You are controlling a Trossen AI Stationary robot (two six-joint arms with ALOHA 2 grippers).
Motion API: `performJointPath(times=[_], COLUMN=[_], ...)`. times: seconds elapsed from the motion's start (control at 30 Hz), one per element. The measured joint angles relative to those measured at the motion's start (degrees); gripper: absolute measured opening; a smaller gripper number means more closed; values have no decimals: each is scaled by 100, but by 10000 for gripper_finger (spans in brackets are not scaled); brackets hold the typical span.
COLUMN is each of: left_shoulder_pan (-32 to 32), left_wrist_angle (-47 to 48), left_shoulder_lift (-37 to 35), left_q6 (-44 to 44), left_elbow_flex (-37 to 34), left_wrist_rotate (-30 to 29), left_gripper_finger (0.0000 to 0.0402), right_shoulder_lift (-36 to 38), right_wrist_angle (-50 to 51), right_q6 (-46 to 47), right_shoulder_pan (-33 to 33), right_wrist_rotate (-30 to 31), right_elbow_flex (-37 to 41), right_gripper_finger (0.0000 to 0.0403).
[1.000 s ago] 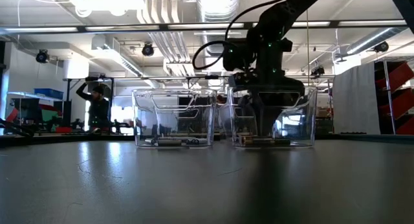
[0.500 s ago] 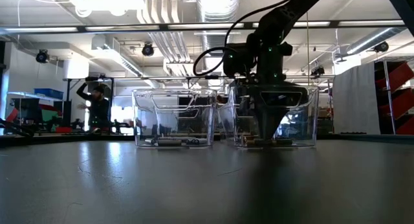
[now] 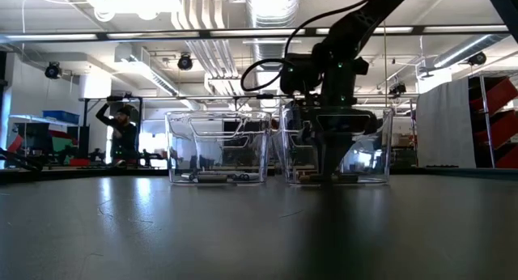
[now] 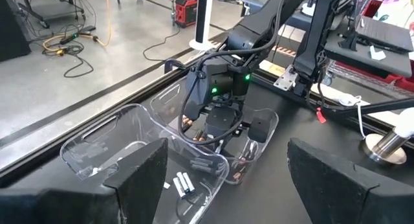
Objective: Sort batteries
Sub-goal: Put the white battery into the left transparent bin
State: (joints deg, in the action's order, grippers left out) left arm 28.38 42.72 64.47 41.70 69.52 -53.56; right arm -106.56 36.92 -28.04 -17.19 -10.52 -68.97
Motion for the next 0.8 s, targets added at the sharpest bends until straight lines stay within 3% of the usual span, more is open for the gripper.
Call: performJointPath(times=[0.47,0.6,0.8], left_shoulder_pan=[0,0,0], left_wrist_angle=[941,1258,1368], left_shoulder_lift=[-86,-86,-108], left_q6=[-64,-49,-47], left_elbow_flex=[776,968,1030], left_wrist_rotate=[4,3,7], left_gripper_finger=[293,293,293], right_shoulder_lift=[51,213,358], right_wrist_angle=[160,466,1825], right_q6=[412,400,193], right_shoulder_pan=[7,-4,9], right_wrist_rotate=[254,367,479], right_elbow_flex=[-138,-538,-1600], right_gripper_finger=[35,34,34])
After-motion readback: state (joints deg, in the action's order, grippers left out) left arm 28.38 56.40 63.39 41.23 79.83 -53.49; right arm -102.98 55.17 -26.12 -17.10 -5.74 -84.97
